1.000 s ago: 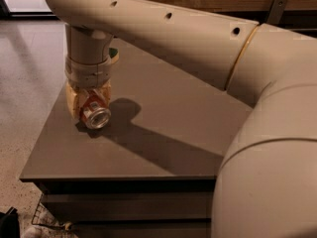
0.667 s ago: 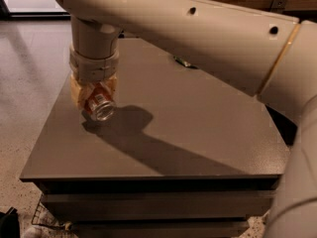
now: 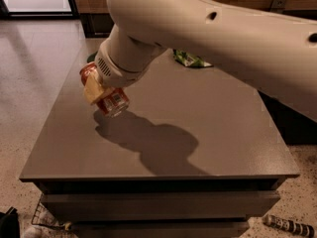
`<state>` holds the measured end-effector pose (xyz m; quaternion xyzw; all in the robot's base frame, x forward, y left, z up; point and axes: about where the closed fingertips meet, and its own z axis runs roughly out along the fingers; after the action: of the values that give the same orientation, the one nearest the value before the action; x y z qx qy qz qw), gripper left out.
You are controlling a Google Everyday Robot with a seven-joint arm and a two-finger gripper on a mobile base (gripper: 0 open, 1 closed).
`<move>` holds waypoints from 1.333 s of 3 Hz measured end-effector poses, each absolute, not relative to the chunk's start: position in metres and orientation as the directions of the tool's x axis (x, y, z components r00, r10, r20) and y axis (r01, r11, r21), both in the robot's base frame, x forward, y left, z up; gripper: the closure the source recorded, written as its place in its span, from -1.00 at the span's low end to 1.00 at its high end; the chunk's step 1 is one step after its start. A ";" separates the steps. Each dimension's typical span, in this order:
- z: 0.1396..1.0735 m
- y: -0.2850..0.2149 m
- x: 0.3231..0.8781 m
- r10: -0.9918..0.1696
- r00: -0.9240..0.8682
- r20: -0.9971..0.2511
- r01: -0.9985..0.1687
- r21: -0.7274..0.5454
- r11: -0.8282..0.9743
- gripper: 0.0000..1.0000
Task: Place coke can upright
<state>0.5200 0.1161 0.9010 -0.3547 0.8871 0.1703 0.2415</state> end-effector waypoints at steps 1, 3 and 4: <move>0.911 0.110 0.535 -0.454 -0.585 -0.672 -0.735 0.203 0.647 1.00; 0.921 0.129 0.567 -0.316 -0.446 -0.837 -0.856 0.296 0.423 1.00; 0.917 0.135 0.570 -0.332 -0.314 -0.890 -0.924 0.205 0.323 1.00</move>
Offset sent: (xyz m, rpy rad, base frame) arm 0.0486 -0.0016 0.0238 0.4325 -0.3841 0.4581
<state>0.5696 0.1348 0.9166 -0.4390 0.7151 0.3817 0.3877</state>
